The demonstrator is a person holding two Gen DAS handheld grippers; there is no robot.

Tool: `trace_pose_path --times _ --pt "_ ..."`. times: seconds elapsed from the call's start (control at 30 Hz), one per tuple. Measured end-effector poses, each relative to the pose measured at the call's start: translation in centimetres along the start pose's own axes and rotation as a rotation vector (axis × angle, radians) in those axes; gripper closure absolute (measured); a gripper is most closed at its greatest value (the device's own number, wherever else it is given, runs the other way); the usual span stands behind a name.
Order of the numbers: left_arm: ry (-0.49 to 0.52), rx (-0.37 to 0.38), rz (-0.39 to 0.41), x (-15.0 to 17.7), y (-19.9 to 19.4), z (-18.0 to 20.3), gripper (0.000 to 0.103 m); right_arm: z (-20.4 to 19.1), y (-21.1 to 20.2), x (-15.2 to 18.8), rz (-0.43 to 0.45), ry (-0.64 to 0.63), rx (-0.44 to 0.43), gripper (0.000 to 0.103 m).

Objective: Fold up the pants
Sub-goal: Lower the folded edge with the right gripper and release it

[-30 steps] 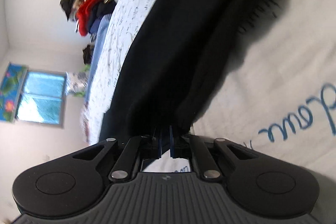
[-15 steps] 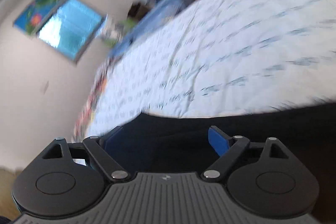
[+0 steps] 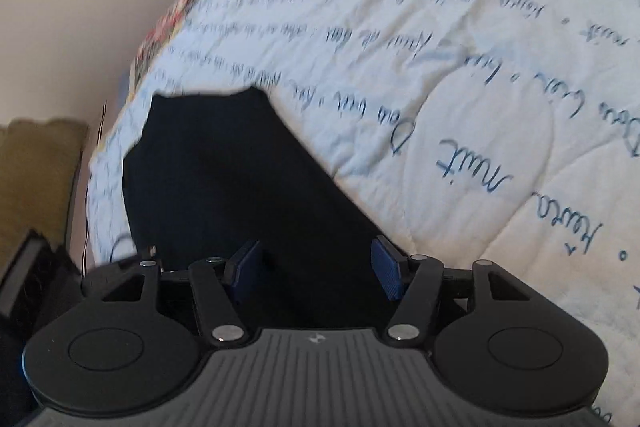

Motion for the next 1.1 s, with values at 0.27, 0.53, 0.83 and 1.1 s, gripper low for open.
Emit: trace_pose_path --times 0.27,0.53,0.83,1.1 --pt "0.049 -0.003 0.046 0.6 0.1 0.3 0.001 0.1 0.3 -0.6 -0.053 -0.081 -0.052 0.078" --pt "0.047 0.004 0.050 0.7 0.0 0.1 0.001 2.9 -0.3 -2.3 -0.015 0.124 -0.220 0.078" --pt "0.067 -0.001 0.064 0.9 0.0 0.2 0.001 2.4 1.9 -2.8 -0.122 0.032 -0.225 0.078" --pt "0.074 0.001 0.078 1.0 0.0 0.1 0.001 -0.1 2.0 -2.5 -0.085 -0.154 -0.147 0.098"
Point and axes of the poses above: each gripper's, at about its wrist camera, not at the fingertips, and y roughly the way its jaws point, z to its right, x to its underside, the point moved 7 cm from there along y, roughly the way its jaws point
